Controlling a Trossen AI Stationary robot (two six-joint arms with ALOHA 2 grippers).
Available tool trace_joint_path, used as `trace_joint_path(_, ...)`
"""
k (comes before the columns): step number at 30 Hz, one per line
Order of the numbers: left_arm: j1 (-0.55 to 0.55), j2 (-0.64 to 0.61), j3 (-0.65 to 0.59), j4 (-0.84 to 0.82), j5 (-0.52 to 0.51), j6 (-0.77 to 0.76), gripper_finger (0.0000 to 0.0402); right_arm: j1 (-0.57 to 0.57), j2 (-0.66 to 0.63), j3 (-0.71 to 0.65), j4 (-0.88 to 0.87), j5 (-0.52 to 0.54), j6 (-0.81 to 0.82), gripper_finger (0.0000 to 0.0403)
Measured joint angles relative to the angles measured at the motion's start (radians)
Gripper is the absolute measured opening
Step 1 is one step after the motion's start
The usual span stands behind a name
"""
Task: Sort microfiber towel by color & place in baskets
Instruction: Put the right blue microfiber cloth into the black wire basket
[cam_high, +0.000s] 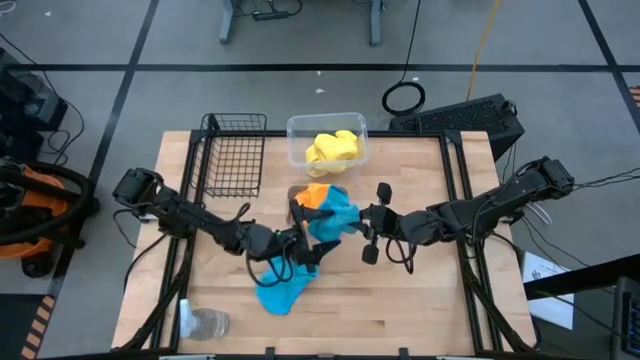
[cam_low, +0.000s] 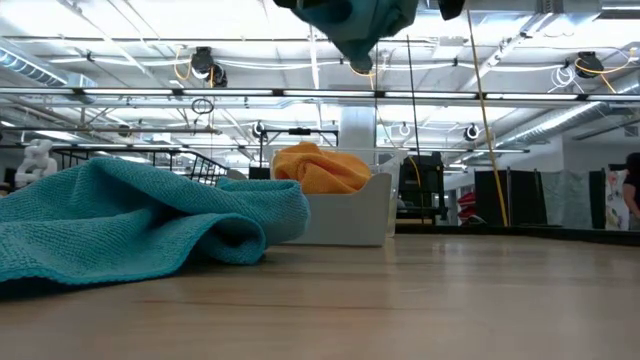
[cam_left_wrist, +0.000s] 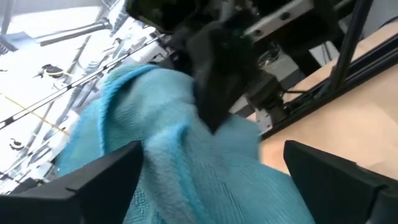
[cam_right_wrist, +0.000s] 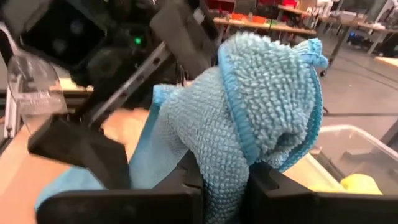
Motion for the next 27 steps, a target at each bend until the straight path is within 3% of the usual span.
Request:
trace_joint_path(6,0.009,0.0,0.0,0.0,-0.077,-0.015,0.0384,0.0,0.0,0.0,0.088,-0.055,-0.052,0.0036)
trace_joint_path(13,0.028,0.0,0.0,-0.005,-0.082,0.019,0.0373,0.0,-0.001,0.0,0.106,-0.102,-0.056,0.0036)
trace_joint_path(22,0.007,0.0,0.0,0.015,-0.105,0.065,0.0237,0.0,-0.002,0.0,0.106,-0.087,-0.08,0.0036)
trace_joint_path(27,-0.035,-0.023,0.0,0.031,-0.14,0.071,0.0211,0.0,-0.02,0.0,0.086,-0.017,-0.096,0.0036)
